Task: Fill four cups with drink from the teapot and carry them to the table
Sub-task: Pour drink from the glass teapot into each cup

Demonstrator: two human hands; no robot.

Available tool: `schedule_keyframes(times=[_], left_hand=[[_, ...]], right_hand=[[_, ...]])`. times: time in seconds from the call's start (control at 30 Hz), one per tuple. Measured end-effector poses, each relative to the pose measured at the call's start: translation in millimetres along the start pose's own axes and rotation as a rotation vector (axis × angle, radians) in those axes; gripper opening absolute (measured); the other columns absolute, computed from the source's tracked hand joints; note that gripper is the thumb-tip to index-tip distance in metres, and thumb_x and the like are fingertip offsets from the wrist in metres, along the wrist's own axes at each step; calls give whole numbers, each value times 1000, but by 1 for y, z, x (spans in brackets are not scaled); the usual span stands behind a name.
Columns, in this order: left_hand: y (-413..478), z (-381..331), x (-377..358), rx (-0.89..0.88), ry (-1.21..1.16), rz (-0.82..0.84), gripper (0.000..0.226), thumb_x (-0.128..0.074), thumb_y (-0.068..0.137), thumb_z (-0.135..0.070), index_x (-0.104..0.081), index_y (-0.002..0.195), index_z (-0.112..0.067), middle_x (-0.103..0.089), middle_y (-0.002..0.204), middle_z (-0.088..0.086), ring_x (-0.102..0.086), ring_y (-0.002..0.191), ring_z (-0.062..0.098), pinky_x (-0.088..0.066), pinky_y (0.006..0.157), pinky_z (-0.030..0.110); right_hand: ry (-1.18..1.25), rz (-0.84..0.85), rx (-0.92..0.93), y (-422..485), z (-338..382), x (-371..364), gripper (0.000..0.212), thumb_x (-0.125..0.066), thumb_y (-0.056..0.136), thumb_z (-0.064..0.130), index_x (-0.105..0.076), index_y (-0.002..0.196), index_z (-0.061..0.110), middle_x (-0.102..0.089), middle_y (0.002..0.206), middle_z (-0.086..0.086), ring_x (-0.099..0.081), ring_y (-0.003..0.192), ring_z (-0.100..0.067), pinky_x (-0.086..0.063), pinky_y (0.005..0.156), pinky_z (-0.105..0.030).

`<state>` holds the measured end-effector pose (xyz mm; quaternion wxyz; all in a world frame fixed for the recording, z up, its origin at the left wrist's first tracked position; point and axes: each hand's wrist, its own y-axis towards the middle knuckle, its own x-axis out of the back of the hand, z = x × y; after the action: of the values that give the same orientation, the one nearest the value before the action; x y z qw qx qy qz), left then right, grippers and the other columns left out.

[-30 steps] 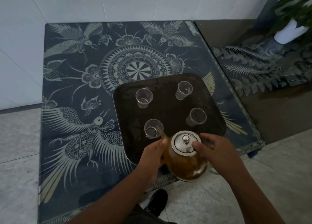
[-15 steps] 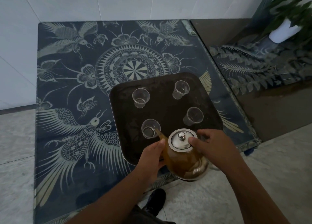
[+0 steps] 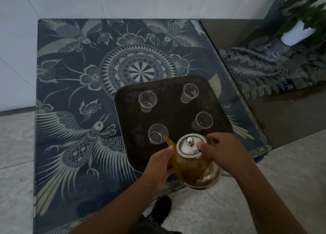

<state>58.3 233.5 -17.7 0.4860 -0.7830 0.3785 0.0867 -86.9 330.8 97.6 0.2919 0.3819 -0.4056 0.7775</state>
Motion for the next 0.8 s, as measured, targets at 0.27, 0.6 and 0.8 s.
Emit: schedule_keyframes(times=[0.27,0.6,0.8], left_hand=[[4,1,1,27,-24,5,39,-46,109,-32,-73,123,-9,-79,112,12,-74,105,26,-58,92,40],[5,2,3,24,-38,11,39,-46,109,-32,-74,122,-8,-78,107,11,-73,102,26,-56,101,45],[6,2,3,32,-58,11,39,-46,109,-32,-72,123,-7,-79,97,7,-74,93,21,-57,92,41]], right_hand=[[-17,-18,-3,2,2,-1,65,-69,81,57,-60,134,20,-67,127,-1,-56,101,-10,-43,83,-30],[-46,-9,-29,4,6,-5,69,-67,79,62,-59,134,21,-67,126,0,-62,111,-16,-46,86,-32],[-82,1,-27,4,13,-2,51,-67,80,59,-67,116,23,-68,100,11,-59,86,-5,-44,75,-27]])
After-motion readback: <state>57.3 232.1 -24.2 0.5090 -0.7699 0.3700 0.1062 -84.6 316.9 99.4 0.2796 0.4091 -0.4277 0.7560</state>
